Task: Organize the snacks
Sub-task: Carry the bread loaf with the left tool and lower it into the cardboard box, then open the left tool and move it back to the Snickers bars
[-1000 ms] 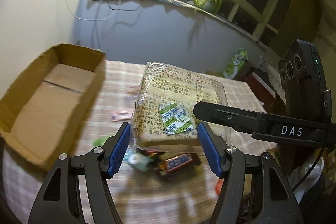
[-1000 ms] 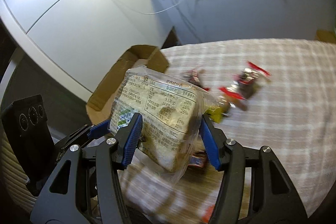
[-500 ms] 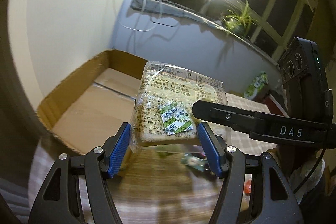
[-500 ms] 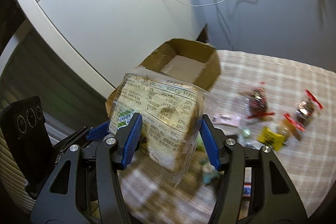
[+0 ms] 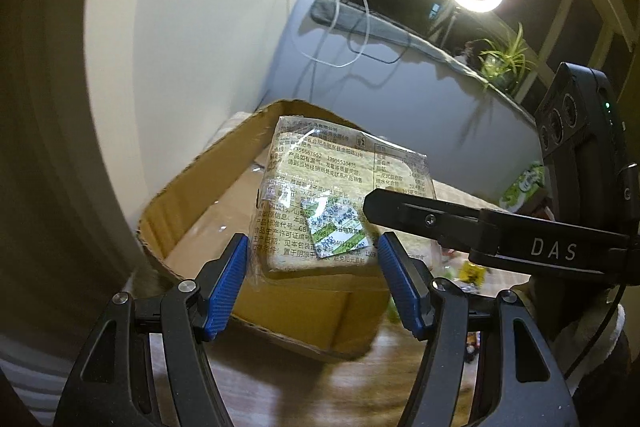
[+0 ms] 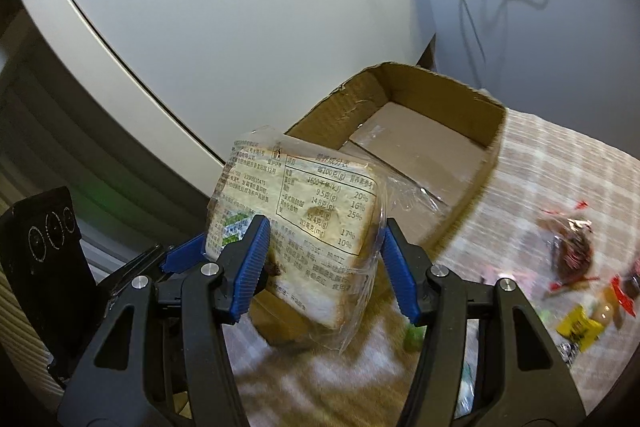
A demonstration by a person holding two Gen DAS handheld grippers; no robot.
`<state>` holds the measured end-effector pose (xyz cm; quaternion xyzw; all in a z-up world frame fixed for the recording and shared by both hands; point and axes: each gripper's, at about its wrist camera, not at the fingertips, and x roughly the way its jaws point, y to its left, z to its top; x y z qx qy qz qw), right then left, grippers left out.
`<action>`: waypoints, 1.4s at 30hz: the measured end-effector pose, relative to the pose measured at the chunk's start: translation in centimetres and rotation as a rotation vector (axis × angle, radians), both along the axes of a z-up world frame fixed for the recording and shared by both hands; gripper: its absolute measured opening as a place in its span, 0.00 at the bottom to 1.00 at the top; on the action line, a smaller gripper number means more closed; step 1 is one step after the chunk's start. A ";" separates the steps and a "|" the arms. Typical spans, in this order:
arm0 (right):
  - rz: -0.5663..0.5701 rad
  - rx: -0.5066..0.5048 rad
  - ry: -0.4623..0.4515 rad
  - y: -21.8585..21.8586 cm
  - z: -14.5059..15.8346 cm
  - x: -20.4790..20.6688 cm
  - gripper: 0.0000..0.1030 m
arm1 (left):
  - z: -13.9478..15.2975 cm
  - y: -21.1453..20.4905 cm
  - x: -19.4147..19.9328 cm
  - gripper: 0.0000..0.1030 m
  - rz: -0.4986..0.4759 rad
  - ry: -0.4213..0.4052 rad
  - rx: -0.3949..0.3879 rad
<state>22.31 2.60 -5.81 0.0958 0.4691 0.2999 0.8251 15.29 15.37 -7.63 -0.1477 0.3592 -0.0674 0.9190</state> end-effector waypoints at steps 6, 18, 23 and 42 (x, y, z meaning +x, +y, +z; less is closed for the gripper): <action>0.008 -0.009 0.020 1.5 -1.3 1.4 0.58 | -0.9 0.6 0.9 0.64 0.018 0.021 -0.004; -0.016 -0.065 -0.013 2.2 -1.6 2.5 0.58 | -0.9 0.6 0.8 0.56 0.052 0.024 0.061; -0.026 -0.063 -0.022 1.5 -1.1 2.1 0.63 | -0.4 0.7 0.2 0.56 0.058 0.018 0.069; -0.088 -0.050 -0.138 -5.6 4.7 -5.0 0.83 | 2.2 -3.8 -3.6 0.60 -0.023 -0.034 0.092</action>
